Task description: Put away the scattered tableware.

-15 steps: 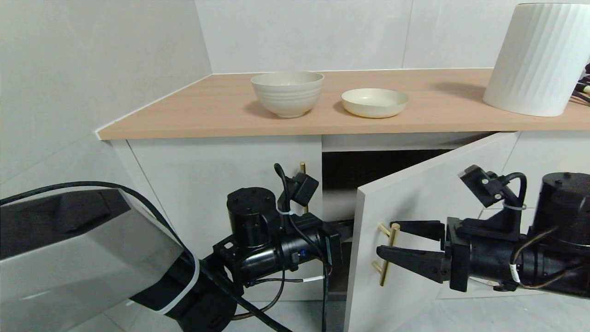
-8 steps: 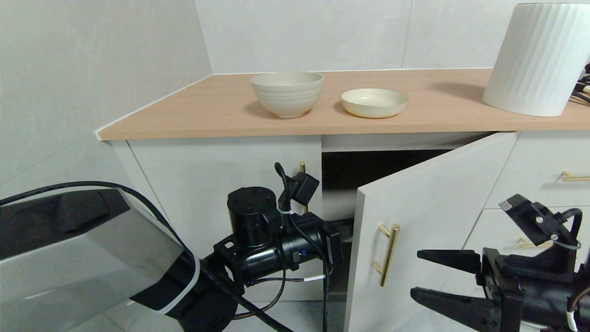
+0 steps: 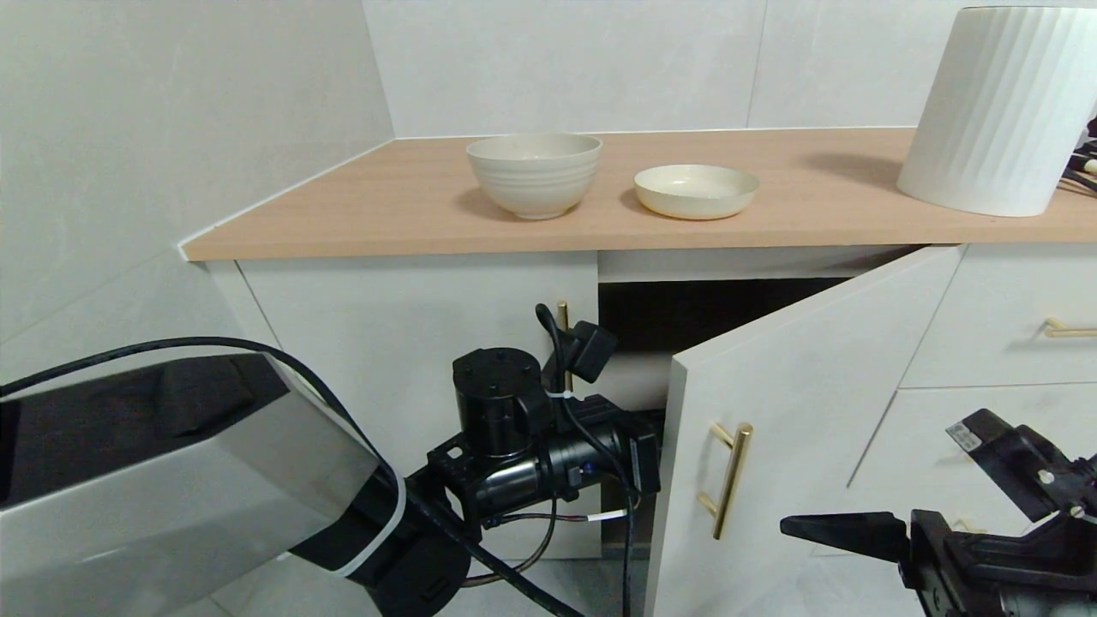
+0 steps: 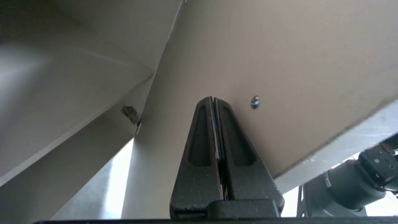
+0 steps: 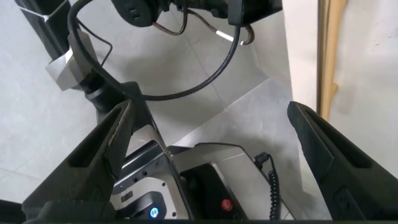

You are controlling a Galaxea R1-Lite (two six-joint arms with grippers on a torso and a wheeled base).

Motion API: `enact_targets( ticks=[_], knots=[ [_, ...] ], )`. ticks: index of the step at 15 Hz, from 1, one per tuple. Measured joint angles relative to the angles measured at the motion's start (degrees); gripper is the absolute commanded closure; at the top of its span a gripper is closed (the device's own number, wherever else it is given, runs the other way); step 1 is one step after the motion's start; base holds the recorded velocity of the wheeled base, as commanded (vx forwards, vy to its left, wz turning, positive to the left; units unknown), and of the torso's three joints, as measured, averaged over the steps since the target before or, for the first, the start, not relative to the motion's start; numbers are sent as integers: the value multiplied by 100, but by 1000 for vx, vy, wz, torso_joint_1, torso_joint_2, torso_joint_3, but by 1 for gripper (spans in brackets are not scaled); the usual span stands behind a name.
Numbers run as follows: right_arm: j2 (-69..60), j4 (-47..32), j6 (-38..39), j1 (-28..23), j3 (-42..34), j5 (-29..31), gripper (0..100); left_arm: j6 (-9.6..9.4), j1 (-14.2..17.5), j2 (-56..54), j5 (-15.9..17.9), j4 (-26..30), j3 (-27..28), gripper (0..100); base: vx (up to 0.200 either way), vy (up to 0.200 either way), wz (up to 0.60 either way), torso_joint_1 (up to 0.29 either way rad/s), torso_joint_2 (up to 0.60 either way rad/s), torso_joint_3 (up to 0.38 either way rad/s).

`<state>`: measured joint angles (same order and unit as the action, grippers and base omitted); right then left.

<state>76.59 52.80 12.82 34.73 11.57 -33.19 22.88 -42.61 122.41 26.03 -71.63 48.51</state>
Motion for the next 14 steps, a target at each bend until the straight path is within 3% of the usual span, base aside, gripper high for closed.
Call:
enact_targets(
  ticks=[5,9,14],
  knots=[
    [-9,0,0,51,-63,2,0,2,-15,15,-30,4,9,100,-160,0,0,6,3,3],
    [-20,0,-27,112,-101,5,0,2,-33,66,-13,17,162,100,0,0,0,0,0,0],
    [-18,0,-271,121,-166,7,0,5,-59,229,-38,549,728,100,0,0,0,0,0,0]
  ],
)
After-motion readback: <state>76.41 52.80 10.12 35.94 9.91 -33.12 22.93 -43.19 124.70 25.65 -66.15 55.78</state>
